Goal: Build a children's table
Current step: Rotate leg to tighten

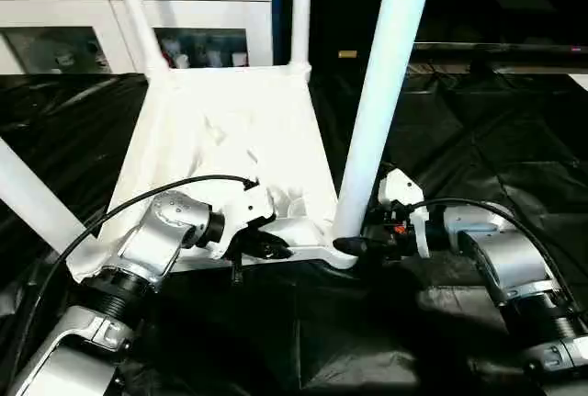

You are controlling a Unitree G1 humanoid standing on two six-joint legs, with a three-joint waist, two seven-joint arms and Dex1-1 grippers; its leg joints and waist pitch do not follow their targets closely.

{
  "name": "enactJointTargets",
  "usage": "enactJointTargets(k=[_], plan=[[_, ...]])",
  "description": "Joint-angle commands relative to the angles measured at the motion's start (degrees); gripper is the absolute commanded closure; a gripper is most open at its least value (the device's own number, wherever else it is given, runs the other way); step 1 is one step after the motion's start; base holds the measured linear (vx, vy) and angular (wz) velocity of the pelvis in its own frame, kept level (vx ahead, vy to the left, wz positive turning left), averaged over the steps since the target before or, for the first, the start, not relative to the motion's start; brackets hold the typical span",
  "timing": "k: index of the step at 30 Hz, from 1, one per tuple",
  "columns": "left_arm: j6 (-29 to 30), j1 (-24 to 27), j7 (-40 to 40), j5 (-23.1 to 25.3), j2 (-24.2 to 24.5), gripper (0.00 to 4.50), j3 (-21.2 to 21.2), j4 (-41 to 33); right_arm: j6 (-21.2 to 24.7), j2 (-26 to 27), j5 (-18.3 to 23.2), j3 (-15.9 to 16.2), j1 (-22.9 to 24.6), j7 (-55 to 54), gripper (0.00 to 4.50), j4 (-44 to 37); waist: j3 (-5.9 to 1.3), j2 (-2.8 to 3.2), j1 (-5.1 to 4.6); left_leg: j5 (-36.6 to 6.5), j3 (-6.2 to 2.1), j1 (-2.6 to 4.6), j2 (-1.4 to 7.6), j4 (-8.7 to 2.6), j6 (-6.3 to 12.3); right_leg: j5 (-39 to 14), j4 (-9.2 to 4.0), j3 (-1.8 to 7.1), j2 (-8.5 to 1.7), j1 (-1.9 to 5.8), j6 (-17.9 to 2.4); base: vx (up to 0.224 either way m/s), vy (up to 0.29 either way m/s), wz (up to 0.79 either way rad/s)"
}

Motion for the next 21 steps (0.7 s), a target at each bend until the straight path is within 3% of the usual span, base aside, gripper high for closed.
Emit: enactJointTargets(k=[1, 5, 9, 10, 12, 13, 14, 16, 18, 21], plan=[[0.79, -0.85, 4.43, 0.7, -2.13, 4.5, -0.01, -0.38, 0.63, 3.95, 1.07, 8.4, 3.24, 4.79, 2.23, -0.14, -2.69, -0.1, -0.01, -11.56, -0.66, 0.31, 3.13, -3.48, 2.64, -12.73, -3.5, 2.41, -4.6, 2.15, -13.33, 0.0, 0.0, 0.0], [2.61, -1.21, 7.76, 0.13, -4.07, 4.5, 1.3, -0.26, -0.33, 5.83, 1.27, 7.07, 3.83, 1.84, 2.45, 0.78, -2.6, -0.17, -0.09, -12.81, -0.68, 0.42, 3.09, -3.59, 2.12, -14.27, -3.79, 2.47, -4.61, 1.99, -12.85, 0.0, 0.0, 0.0], [6.53, -1.42, 14.27, -0.7, -8.72, 4.5, 2.95, -1.19, -1.94, 11.58, 0.77, 2.33, 3.84, -10.38, 2.49, 5.07, -2.35, -0.2, -0.55, -16.15, -0.87, 0.6, 2.98, -3.87, 0.86, -20.75, -4.42, 2.48, -4.72, 1.68, -11.34, 0.0, 0.0, 0.0], [7.52, -1.6, 16.8, -0.51, -10.59, 4.5, 3.24, -1.26, -2.29, 14.54, -0.02, 0.37, 3.15, -16.86, 2.49, 7.56, -2.2, -0.07, -0.79, -17.85, -1.03, 0.81, 2.92, -3.86, 0.04, -24.13, -4.75, 2.39, -4.8, 1.27, -10.64, 0.0, 0.0, 0.0], [8.17, -1.67, 18.68, -0.27, -12.05, 4.5, 3.33, -1.37, -2.05, 16.85, -0.47, -1.06, 2.7, -21.72, 2.49, 9.06, -2.02, -0.35, -1.81, -19.88, -1.59, 0.3, 2.64, -4.2, -0.73, -29.04, -5.1, 1.93, -4.73, 1.58, -8.53, -0.059, 0.009, -0.06], [8.49, -1.7, 19.55, -0.02, -12.93, 4.5, 3.28, -1.5, -2.01, 18.08, -0.72, -1.72, 2.44, -24.12, 2.5, 9.86, -1.93, -0.19, -2.27, -21.29, -1.85, 0.07, 2.57, -4.4, -0.8, -31.7, -5.39, 1.67, -4.71, 1.56, -6.95, -0.067, 0.023, -0.16], [8.61, -1.7, 20.27, 0.18, -13.75, 4.5, 3.16, -1.65, -2.26, 18.93, -1.27, -1.65, 2.38, -25.69, 2.5, 10.3, -1.87, -0.27, -2.63, -23.23, -1.98, 0.3, 2.42, -4.27, -0.81, -34.69, -5.99, 1.54, -4.77, 1.21, -5.59, -0.056, 0.023, -0.14], [8.9, -1.76, 21.84, 0.69, -15.81, 4.5, 2.82, -2.0, -3.0, 21.04, -2.62, -1.5, 1.97, -29.37, 2.51, 11.72, -2.05, -0.1, -2.96, -23.99, -1.94, 0.9, 2.34, -3.9, -0.65, -35.07, -6.43, 1.82, -4.88, 0.55, -5.38, -0.028, 0.011, -0.07], [9.15, -1.86, 22.75, 0.89, -17.44, 4.5, 2.31, -2.34, -4.55, 22.3, -3.89, -0.98, 1.16, -30.88, 2.51, 13.11, -1.89, -0.27, -3.31, -24.69, -1.97, 0.69, 2.24, -3.93, -0.22, -35.52, -6.51, 1.64, -4.67, 0.44, -5.25, 0.0, 0.0, 0.0], [9.25, -1.68, 22.7, 1.1, -18.01, 4.5, 1.48, -3.14, -5.65, 23.72, -4.16, -1.75, 0.0, -32.21, 2.52, 14.33, -1.76, -0.06, -3.5, -26.03, -2.02, 0.89, 2.06, -3.78, 0.13, -38.08, -7.07, 1.45, -4.66, 0.07, -4.22, 0.0, 0.0, 0.0]])
